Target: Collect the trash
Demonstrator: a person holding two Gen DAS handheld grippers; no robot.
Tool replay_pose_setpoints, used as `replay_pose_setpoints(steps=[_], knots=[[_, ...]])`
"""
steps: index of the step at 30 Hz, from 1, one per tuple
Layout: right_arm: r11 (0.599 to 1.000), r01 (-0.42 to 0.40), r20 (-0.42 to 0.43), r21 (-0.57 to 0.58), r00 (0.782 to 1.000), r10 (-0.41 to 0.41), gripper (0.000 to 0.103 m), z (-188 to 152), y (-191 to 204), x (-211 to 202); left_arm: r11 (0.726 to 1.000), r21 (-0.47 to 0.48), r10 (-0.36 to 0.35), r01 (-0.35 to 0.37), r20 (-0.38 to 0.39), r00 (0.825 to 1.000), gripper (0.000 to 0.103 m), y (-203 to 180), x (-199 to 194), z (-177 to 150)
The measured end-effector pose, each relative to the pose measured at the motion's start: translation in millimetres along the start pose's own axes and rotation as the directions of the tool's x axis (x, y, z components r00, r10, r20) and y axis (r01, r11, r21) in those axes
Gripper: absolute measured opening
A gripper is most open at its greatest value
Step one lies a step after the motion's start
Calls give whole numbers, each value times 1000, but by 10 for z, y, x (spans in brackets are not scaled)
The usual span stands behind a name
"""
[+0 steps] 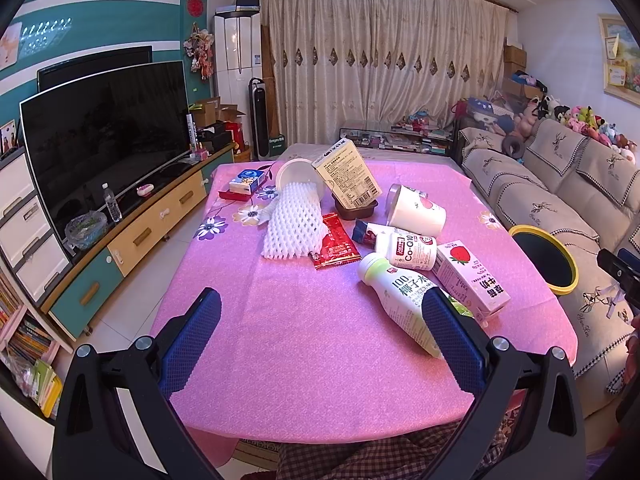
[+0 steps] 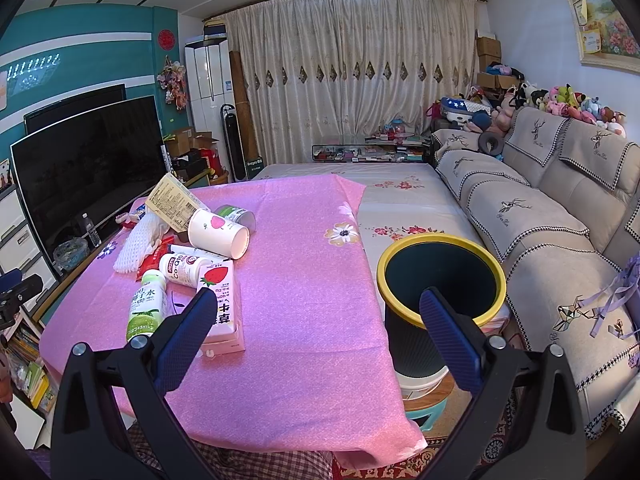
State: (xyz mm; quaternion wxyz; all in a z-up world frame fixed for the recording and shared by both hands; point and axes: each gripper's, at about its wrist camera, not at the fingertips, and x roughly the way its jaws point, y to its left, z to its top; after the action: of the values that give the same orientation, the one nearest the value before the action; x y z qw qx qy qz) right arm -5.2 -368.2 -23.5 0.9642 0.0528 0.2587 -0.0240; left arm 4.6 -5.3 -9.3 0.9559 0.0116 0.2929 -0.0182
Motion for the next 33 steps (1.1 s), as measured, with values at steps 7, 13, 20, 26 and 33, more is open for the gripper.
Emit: replay_pose_setpoints(steps=[7, 13, 20, 26, 33], knots=[[1000, -3, -2, 0, 1000, 3, 97, 2, 30, 65, 1000, 0, 0, 0, -2, 1000, 99, 11, -7, 5], [1000, -2, -3, 1, 1000, 2, 97, 4, 29, 66, 1000, 1, -1, 1, -2, 1000, 99, 9, -7, 4], [1000, -2, -4, 2, 1000, 2, 97, 9, 20, 59, 1000, 1, 0, 0, -4, 1000, 99, 3, 0, 1], [1000, -4, -6, 4, 1000, 4, 97, -1, 14, 53, 1000, 4, -1, 1, -9, 1000, 99, -9, 20, -17], [1000, -4, -9, 5, 1000, 4, 97, -3, 11, 65, 1000, 5, -2, 2, -11, 1000, 99, -14, 29, -29]])
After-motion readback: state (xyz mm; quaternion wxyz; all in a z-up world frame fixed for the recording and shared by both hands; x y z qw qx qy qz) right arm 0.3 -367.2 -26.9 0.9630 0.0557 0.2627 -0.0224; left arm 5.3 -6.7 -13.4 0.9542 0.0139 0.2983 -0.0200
